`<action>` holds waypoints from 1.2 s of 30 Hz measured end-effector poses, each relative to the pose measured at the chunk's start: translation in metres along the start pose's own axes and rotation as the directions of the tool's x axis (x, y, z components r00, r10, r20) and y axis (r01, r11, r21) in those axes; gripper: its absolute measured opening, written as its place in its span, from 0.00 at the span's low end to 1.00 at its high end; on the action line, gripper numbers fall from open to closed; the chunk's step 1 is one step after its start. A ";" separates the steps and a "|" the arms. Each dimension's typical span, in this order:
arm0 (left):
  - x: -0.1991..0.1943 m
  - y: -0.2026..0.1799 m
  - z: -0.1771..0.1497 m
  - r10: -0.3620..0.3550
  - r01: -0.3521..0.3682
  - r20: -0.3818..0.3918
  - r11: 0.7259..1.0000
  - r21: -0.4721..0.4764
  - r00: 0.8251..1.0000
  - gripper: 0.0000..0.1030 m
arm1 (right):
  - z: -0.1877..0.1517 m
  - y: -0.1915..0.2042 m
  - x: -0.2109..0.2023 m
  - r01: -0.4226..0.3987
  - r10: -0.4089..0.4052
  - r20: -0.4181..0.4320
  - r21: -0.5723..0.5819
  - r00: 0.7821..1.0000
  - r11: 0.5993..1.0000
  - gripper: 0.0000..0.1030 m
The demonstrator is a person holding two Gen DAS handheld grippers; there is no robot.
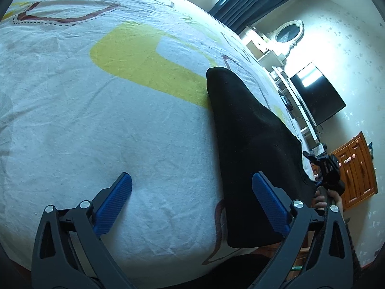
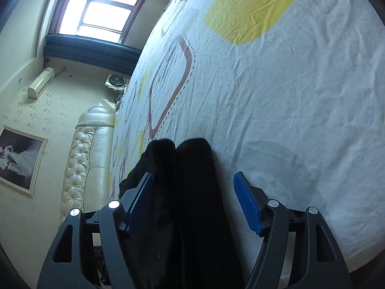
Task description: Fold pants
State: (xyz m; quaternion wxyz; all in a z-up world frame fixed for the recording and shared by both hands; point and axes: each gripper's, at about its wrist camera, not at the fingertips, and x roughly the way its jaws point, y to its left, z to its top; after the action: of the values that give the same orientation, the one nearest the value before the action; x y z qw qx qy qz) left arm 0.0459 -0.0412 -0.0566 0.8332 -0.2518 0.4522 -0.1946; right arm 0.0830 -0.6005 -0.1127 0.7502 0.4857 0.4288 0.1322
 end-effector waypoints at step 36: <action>0.058 -0.030 -0.010 -0.247 0.219 -0.248 0.966 -0.135 0.937 0.51 | -0.063 0.007 -0.002 -0.018 -0.012 -0.177 -0.163 0.984 0.986 0.52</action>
State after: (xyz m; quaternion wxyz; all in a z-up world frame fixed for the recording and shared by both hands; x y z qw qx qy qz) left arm 0.0644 -0.0998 -0.0809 0.7226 -0.3192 0.5351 -0.2995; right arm 0.0348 -0.5599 -0.1162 0.7463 0.4091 0.4808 0.2109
